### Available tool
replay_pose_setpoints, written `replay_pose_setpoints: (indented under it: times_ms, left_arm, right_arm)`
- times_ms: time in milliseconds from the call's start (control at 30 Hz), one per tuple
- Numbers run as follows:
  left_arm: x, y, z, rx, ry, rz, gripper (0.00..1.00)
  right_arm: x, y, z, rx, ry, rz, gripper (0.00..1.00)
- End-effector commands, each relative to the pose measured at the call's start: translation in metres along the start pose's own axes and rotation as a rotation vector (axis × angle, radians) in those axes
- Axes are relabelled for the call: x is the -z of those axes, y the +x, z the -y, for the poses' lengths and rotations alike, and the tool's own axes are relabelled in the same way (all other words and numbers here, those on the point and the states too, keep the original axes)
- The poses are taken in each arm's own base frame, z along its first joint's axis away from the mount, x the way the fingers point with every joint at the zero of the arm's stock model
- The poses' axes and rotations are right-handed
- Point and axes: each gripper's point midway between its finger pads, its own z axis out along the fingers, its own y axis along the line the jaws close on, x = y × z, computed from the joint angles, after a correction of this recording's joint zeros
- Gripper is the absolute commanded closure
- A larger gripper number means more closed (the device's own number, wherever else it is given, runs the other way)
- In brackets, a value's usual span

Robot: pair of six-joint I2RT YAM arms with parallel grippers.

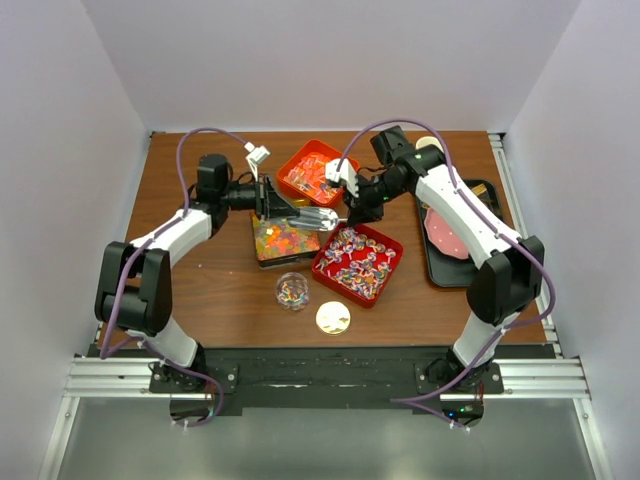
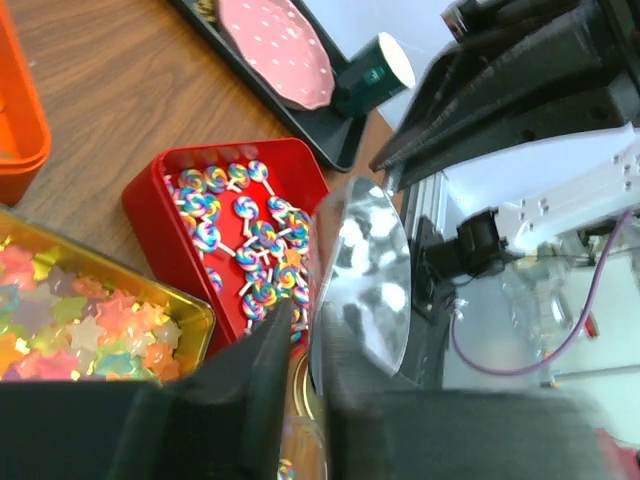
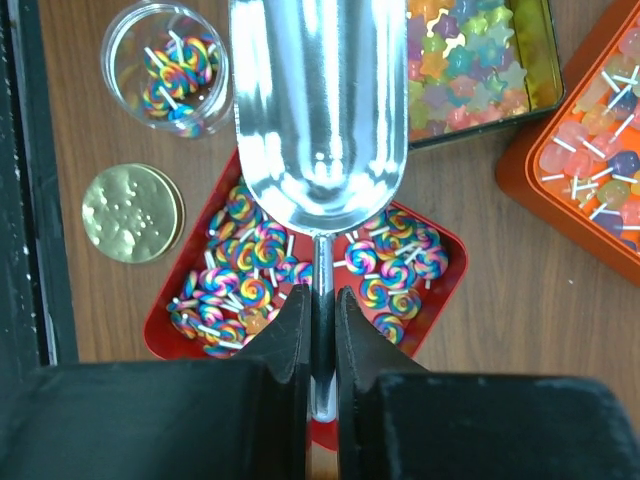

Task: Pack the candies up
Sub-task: Adjust the spatula.

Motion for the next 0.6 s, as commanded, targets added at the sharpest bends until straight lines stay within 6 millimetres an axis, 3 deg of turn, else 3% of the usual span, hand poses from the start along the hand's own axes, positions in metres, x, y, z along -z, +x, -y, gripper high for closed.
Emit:
replay_pose_setpoints:
  times_ms: [0,67,167,200,267,300,333,400,433,500,567]
  left_arm:
    - [0.022,-0.025,-0.016,-0.026,-0.138,0.103,0.59]
    - [0.044,-0.033,-0.033,0.002,-0.243,0.149,0.51]
    - [0.076,-0.036,-0.053,0.046,-0.403,0.225,0.47]
    - [0.095,-0.028,-0.073,0.105,-0.529,0.254,0.46]
    - [0.118,-0.020,-0.082,0.144,-0.666,0.285,0.43]
    - [0.128,-0.004,-0.094,0.190,-0.756,0.287,0.42]
    - [0.135,0.005,-0.092,0.237,-0.791,0.296,0.42]
    - [0.140,0.035,-0.098,0.342,-0.839,0.291,0.42]
    - [0.140,0.040,-0.095,0.400,-0.831,0.318,0.42]
    - [0.136,0.062,-0.094,0.481,-0.811,0.321,0.43]
    - [0.134,0.071,-0.090,0.544,-0.790,0.351,0.53]
  right_arm:
    - [-0.002,-0.012,0.011,0.081,0.029,-0.024,1.00]
    - [0.006,-0.015,0.019,0.116,0.043,-0.063,1.00]
    - [0.014,-0.013,0.040,0.189,0.078,-0.157,1.00]
    - [0.017,-0.011,0.049,0.229,0.104,-0.204,1.00]
    - [0.016,-0.011,0.063,0.279,0.119,-0.279,1.00]
    - [0.010,-0.012,0.065,0.347,0.110,-0.324,1.00]
    - [0.010,-0.004,0.075,0.381,0.130,-0.424,1.00]
    - [0.003,-0.008,0.081,0.474,0.138,-0.498,1.00]
    - [0.007,-0.007,0.092,0.510,0.185,-0.568,1.00]
    - [-0.007,-0.003,0.096,0.589,0.166,-0.669,1.00]
    - [-0.008,-0.006,0.109,0.633,0.207,-0.748,1.00]
